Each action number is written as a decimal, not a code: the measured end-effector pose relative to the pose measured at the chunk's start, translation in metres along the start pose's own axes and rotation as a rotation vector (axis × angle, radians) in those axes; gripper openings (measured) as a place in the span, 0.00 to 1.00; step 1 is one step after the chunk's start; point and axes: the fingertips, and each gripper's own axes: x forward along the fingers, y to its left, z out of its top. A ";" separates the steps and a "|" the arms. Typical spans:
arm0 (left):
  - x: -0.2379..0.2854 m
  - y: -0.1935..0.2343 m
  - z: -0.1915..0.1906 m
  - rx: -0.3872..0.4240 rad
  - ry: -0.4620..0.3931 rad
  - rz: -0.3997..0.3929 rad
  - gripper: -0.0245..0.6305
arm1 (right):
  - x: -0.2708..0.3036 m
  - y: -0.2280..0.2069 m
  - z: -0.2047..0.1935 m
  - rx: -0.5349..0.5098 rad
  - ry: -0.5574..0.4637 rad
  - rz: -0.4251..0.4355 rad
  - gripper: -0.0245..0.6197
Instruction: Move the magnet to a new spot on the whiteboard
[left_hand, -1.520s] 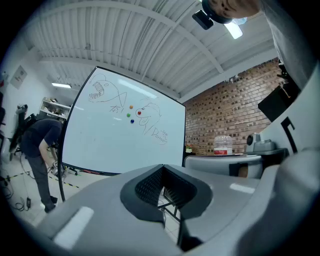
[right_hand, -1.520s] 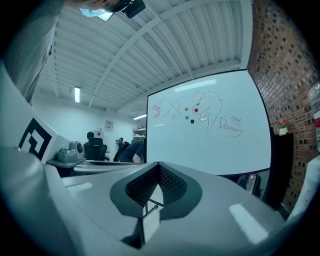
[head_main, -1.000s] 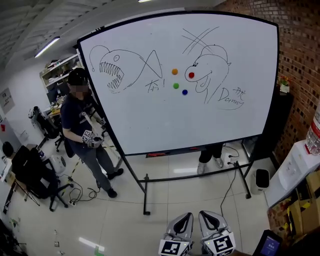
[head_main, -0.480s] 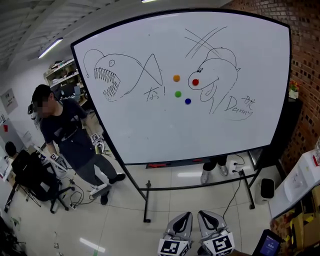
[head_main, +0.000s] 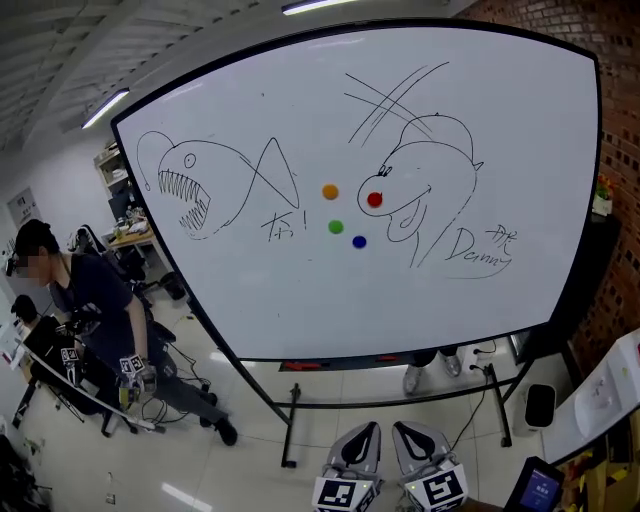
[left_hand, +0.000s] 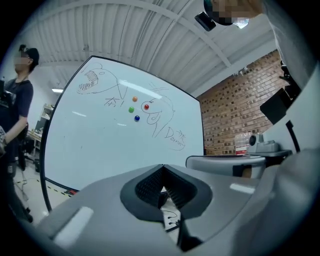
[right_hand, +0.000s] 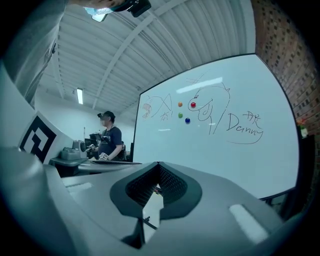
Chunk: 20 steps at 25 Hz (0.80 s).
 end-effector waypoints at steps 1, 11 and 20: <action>0.008 0.001 -0.001 0.003 -0.004 0.008 0.04 | 0.004 -0.008 -0.002 0.000 -0.002 0.005 0.04; 0.061 0.024 -0.010 0.000 0.003 0.066 0.04 | 0.043 -0.051 -0.010 0.013 -0.012 0.037 0.04; 0.099 0.064 -0.011 -0.012 0.004 0.024 0.04 | 0.095 -0.071 -0.021 -0.043 0.059 -0.008 0.04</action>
